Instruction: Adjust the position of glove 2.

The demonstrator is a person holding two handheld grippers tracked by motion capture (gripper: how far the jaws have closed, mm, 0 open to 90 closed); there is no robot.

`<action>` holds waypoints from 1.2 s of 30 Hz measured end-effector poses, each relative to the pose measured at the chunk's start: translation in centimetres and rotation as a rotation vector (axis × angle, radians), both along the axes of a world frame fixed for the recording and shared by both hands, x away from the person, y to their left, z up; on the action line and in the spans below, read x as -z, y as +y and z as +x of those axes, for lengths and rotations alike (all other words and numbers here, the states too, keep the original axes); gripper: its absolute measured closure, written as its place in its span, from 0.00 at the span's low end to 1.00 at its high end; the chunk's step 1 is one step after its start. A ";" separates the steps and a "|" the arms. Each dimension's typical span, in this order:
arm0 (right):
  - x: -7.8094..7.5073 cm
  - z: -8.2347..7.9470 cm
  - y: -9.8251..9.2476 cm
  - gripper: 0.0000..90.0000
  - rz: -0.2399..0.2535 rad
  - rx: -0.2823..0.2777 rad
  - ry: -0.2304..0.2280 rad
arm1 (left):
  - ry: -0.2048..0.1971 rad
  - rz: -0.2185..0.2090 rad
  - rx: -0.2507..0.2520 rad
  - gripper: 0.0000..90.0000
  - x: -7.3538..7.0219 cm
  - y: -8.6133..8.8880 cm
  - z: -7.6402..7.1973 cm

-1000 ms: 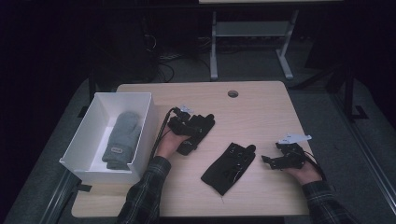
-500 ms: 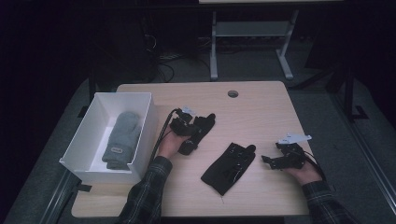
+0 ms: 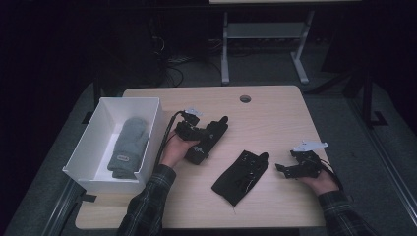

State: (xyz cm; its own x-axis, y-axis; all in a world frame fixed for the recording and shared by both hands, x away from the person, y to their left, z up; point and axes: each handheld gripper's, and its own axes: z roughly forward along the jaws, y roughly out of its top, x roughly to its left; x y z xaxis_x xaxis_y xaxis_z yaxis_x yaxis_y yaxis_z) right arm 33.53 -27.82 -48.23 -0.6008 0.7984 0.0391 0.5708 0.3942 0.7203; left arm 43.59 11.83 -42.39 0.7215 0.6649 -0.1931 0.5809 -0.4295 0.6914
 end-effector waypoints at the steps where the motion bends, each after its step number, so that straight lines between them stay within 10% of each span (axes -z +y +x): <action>1: 0.0 0.0 0.0 0.15 0.000 0.000 0.000 | 0.002 -0.014 0.004 0.85 -0.3 -0.2 -0.3; 16: 0.0 0.0 0.0 0.15 0.000 0.001 0.000 | -0.002 -0.070 0.084 0.85 -2.4 -4.2 -5.3; 36: 0.0 0.0 0.0 0.15 -0.002 0.002 -0.001 | 0.058 -0.072 0.170 0.83 0.4 -9.3 -9.3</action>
